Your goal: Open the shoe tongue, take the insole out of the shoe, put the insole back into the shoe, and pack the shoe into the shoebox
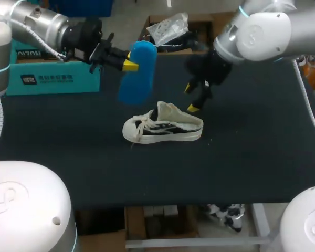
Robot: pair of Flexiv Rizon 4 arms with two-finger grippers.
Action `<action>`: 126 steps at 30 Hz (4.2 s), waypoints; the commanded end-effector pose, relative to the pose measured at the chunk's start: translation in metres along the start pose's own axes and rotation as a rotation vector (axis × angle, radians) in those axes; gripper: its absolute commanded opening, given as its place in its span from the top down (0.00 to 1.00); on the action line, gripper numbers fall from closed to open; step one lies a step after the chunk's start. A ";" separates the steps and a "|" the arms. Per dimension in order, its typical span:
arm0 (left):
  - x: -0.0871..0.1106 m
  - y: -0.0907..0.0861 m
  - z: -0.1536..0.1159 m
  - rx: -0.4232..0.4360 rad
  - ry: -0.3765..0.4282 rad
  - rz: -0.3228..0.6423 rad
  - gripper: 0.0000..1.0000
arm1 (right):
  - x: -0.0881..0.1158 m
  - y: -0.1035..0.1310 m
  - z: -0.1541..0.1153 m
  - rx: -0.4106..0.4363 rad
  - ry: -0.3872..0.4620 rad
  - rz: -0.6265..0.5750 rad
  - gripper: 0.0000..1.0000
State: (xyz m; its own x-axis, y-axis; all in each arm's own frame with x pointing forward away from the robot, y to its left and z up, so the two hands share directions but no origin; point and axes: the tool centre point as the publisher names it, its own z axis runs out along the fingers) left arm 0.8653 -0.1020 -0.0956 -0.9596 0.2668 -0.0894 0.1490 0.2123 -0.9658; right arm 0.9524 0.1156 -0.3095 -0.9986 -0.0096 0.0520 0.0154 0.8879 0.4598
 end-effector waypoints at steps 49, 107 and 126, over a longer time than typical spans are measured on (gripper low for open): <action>0.042 0.052 -0.126 0.182 -0.511 -0.158 1.00 | -0.014 0.032 0.063 0.407 -0.012 0.068 1.00; -0.067 0.017 -0.063 0.321 0.080 0.068 1.00 | 0.062 0.036 0.058 -0.042 -0.414 1.039 1.00; -0.057 0.020 -0.052 0.312 0.103 0.049 1.00 | 0.086 0.017 0.062 -0.079 -0.431 1.086 1.00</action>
State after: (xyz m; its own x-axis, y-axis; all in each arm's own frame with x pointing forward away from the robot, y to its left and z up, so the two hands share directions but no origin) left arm 0.9357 -0.0606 -0.0972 -0.9245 0.3591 -0.1280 0.1001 -0.0954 -0.9904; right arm 0.8697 0.1627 -0.3485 -0.3898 0.9094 0.1449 0.8796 0.3210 0.3511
